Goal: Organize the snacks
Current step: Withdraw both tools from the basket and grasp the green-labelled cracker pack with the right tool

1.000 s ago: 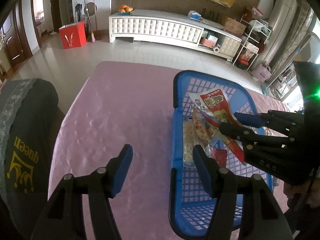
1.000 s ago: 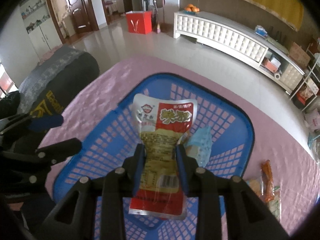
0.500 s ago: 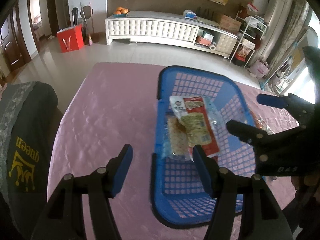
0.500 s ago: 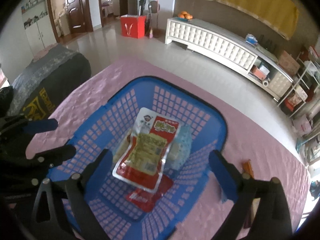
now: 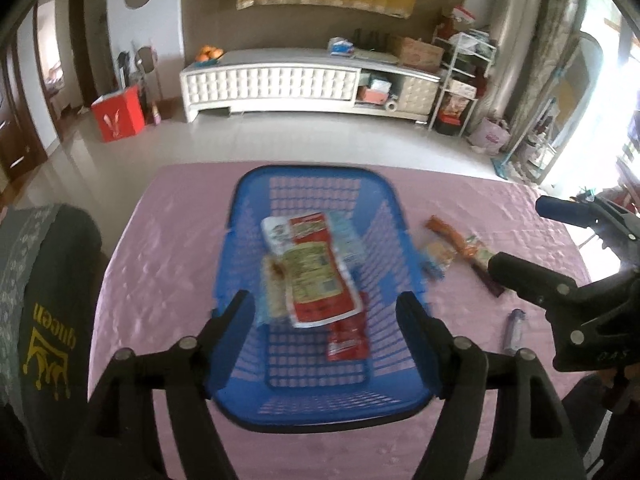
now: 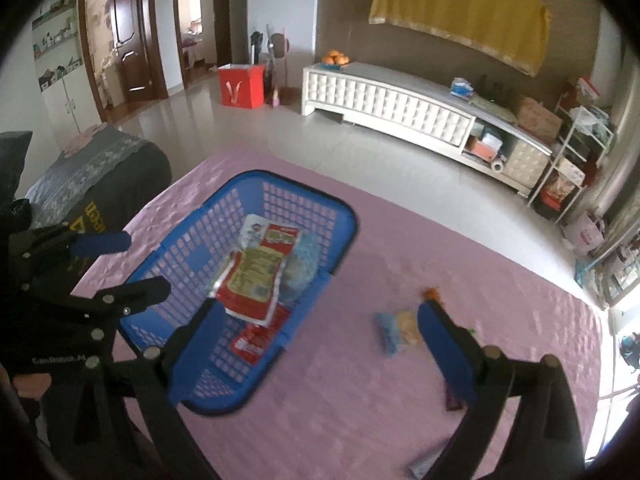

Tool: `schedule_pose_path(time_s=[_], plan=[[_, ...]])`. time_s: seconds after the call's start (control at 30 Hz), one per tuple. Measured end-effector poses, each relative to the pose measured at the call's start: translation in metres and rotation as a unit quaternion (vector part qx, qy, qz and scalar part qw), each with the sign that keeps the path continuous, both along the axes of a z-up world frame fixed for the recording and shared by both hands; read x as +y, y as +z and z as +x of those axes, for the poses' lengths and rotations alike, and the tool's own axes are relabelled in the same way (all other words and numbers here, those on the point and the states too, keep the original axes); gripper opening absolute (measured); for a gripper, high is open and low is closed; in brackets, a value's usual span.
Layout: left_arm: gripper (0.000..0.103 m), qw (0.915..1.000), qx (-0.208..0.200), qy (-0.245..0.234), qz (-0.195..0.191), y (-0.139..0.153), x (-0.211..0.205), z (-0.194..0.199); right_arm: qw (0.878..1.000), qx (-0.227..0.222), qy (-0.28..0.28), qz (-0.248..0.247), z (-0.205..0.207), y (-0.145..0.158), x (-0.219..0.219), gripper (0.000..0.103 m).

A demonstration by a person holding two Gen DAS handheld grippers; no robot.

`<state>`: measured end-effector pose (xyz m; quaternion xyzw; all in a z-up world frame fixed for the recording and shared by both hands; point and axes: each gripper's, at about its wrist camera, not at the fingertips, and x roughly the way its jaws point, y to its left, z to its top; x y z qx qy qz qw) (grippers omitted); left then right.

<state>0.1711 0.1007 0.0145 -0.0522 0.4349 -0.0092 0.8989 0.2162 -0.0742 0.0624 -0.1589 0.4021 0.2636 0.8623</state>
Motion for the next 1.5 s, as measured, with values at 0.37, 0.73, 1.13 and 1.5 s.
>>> schedule_pose_path(time_s=[0.37, 0.73, 1.13, 1.5], plan=[[0.078, 0.9984, 0.002, -0.055, 0.01, -0.004, -0.077, 0.029, 0.998, 0.005, -0.065, 0.005, 0.012, -0.003, -0.083, 0.098], [0.078, 0.9942, 0.032, -0.103, -0.003, -0.037, -0.156, 0.059, 0.995, 0.029, -0.097, 0.0, 0.026, -0.032, -0.145, 0.098], [0.078, 0.9917, 0.048, -0.11, 0.045, -0.081, -0.198, 0.085, 0.992, 0.067, -0.109, -0.005, 0.058, -0.084, -0.18, 0.098], [0.095, 0.9913, 0.08, -0.09, 0.053, -0.125, -0.196, 0.119, 0.991, 0.094, -0.091, -0.041, 0.097, -0.138, -0.184, 0.098]])
